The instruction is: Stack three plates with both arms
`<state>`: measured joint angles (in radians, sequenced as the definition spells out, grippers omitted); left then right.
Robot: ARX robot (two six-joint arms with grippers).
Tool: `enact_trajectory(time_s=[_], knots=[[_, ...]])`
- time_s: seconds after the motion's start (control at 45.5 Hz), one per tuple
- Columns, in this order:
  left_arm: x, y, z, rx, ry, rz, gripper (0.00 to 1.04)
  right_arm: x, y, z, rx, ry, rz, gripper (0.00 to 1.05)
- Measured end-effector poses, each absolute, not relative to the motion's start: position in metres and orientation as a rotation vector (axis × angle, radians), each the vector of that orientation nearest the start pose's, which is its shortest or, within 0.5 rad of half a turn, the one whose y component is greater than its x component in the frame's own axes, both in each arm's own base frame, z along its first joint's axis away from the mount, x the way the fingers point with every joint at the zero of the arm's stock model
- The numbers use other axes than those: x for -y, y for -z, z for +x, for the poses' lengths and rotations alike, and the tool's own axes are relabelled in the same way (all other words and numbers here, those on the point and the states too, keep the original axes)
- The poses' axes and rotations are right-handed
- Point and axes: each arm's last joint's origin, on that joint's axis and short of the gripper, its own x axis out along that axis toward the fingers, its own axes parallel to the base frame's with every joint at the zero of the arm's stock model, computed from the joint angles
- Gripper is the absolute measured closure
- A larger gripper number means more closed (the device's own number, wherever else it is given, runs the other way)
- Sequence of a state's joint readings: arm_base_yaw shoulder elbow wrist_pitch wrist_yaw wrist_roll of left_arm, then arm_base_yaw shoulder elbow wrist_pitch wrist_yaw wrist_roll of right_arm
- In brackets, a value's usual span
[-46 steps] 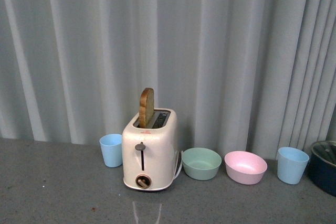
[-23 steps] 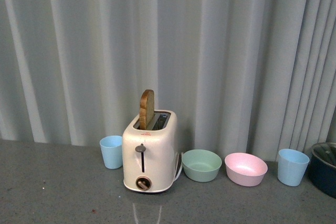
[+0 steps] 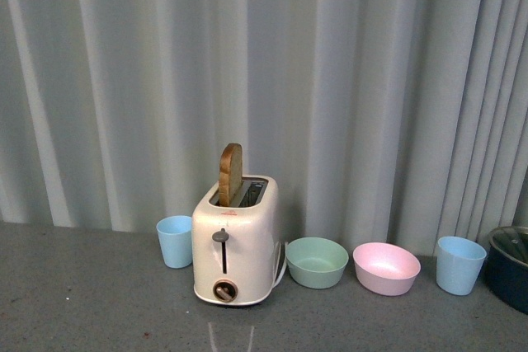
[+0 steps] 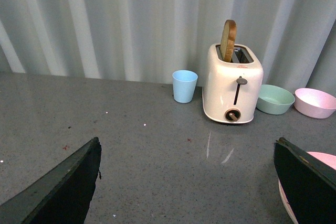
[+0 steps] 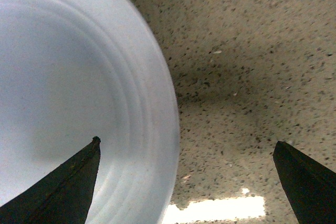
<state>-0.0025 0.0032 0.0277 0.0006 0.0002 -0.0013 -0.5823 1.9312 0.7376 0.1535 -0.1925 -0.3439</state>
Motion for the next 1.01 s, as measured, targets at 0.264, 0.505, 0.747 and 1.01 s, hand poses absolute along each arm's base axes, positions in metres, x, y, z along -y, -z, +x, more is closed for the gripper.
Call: enact_trajectory(time_s=[0.264,0.505,0.747,1.01], knots=[[0.000,-0.173,0.096,0.025,0.003,-0.001,0.07,0.167,-0.051,0.263,-1.060,0.118,0.201,0.07],[0.000,-0.173,0.096,0.025,0.003,-0.001,0.07,0.171,-0.039,0.258,-1.091,0.137,0.270,0.07],[0.000,-0.173,0.096,0.025,0.003,-0.001,0.07,0.172,-0.039,0.258,-1.091,0.156,0.267,0.38],[0.000,-0.173,0.096,0.025,0.003,-0.001,0.07,0.172,-0.041,0.258,-1.083,0.157,0.265,0.76]])
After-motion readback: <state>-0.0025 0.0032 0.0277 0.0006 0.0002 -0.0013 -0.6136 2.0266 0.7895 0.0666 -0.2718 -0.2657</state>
